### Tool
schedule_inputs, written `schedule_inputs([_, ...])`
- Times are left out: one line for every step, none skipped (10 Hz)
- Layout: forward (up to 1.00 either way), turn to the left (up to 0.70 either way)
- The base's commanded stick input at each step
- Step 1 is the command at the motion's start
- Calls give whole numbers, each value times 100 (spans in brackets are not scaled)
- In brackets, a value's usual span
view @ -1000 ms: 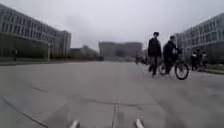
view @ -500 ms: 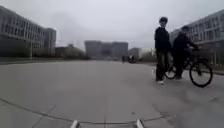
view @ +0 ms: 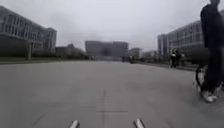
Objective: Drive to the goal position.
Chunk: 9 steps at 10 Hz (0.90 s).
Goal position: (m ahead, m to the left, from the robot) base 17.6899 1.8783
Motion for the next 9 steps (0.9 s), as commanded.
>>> schedule_inputs([100,0])
schedule_inputs([100,0])
schedule_inputs([100,0])
schedule_inputs([100,0])
schedule_inputs([100,0])
schedule_inputs([100,0])
schedule_inputs([100,0])
schedule_inputs([100,0])
schedule_inputs([100,0])
